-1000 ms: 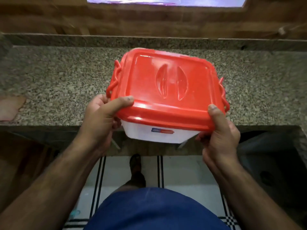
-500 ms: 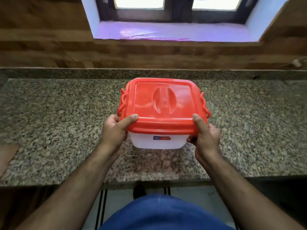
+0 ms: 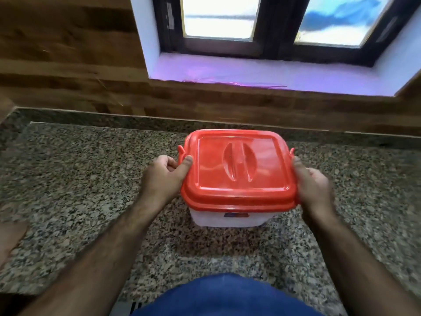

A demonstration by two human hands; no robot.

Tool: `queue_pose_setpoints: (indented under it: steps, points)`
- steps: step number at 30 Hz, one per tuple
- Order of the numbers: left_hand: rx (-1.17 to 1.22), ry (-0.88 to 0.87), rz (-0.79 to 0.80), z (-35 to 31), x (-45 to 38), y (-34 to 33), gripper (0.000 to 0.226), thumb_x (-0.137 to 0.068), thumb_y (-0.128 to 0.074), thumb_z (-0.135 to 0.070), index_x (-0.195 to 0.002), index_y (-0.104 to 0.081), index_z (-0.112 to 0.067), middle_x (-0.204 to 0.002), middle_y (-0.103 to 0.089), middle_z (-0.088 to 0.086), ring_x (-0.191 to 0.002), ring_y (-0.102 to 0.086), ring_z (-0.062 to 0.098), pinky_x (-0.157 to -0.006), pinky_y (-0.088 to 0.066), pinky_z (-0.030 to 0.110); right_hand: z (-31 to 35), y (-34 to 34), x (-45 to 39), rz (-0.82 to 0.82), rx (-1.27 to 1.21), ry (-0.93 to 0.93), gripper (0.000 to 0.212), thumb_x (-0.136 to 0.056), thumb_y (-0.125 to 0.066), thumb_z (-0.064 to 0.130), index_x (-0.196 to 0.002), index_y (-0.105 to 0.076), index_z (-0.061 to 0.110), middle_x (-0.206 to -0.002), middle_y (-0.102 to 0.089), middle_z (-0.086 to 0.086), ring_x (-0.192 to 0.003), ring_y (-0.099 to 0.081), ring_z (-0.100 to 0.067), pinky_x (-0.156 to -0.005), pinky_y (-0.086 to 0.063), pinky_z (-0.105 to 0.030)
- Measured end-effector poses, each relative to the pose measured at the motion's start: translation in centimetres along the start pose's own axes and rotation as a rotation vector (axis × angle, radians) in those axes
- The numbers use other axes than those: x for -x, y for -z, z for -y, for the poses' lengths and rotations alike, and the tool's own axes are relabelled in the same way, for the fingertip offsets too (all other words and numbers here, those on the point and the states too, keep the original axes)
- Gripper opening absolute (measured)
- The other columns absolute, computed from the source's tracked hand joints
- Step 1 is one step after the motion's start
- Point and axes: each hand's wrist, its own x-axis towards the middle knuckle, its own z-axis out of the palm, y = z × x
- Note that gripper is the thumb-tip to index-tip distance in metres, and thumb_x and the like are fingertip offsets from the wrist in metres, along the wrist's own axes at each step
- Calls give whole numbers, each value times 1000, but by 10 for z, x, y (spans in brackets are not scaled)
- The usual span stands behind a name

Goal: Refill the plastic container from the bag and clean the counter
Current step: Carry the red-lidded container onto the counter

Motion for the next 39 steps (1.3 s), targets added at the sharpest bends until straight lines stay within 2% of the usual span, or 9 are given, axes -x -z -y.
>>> queue_pose_setpoints:
  steps: [5, 12, 15, 20, 24, 26, 29, 35, 39]
  points:
    - [-44, -2, -64, -1, -16, -8, 42, -101, -64, -55, -82, -66, -17, -71, -72, 1, -69, -70, 28, -63, -54, 37, 2, 4, -27, 42, 188, 85, 76, -78, -71, 83, -76, -71, 6, -69, -76, -9, -61, -70, -26, -57, -59, -43]
    - [-153, -85, -62, -4, -27, -9, 40, -107, -57, -42, -78, -63, -15, -67, -67, 6, -61, -62, 27, -55, -41, 32, 5, 5, -29, 71, 285, 199, 56, -104, -61, 53, -71, -67, 8, -64, -70, -8, -55, -60, -20, -51, -51, -34]
    - [-98, -70, -57, 3, -32, -12, 42, -109, -54, -36, -75, -63, -13, -65, -67, 7, -60, -63, 30, -54, -49, 35, 0, 10, -31, 132, -26, -87, 48, -109, -57, 42, -79, -71, 8, -70, -73, -8, -61, -67, -19, -62, -61, -38]
    - [374, 325, 167, 18, -21, -31, 29, -106, -65, -25, -92, -78, -3, -83, -81, 19, -68, -77, 28, -62, -62, 36, -20, 18, -28, 349, -171, -388, 34, -107, -63, 27, -117, -73, -5, -105, -81, -21, -94, -78, -35, -94, -62, -56]
    - [466, 355, 190, 23, -6, -39, 44, -108, -57, -48, -105, -82, -12, -101, -84, 12, -97, -81, 30, -93, -61, 50, -16, 18, -23, 241, -104, -276, 36, -108, -60, 39, -114, -72, 5, -109, -80, -16, -102, -77, -34, -97, -61, -56]
    - [526, 286, 84, 13, 3, -37, 50, -112, -43, -55, -109, -78, -21, -102, -83, 8, -97, -80, 24, -93, -61, 49, -2, 18, -18, 94, -19, -137, 46, -108, -49, 56, -112, -72, 16, -107, -79, -8, -101, -76, -26, -90, -63, -50]
    - [560, 191, 85, -5, 14, -35, 59, -109, -34, -65, -114, -77, -25, -106, -82, 5, -96, -80, 17, -85, -62, 40, 21, 21, -7, 196, 41, -19, 59, -105, -43, 66, -103, -76, 17, -96, -81, -3, -87, -79, -19, -74, -62, -38]
    - [639, 213, 180, -6, 14, -35, 82, -100, -27, -81, -123, -78, -21, -115, -81, 13, -112, -78, 30, -102, -58, 55, 26, 17, -2, 239, 29, 26, 45, -91, -82, 42, -128, -73, 19, -108, -82, -1, -90, -82, -19, -79, -68, -47]
    - [719, 265, 166, -9, 14, -28, 92, -96, -21, -84, -125, -73, -14, -116, -80, 21, -112, -77, 37, -100, -57, 57, 35, 17, 5, 259, -132, 7, 39, -88, -87, 25, -124, -74, 15, -110, -82, -4, -92, -82, -19, -73, -67, -34]
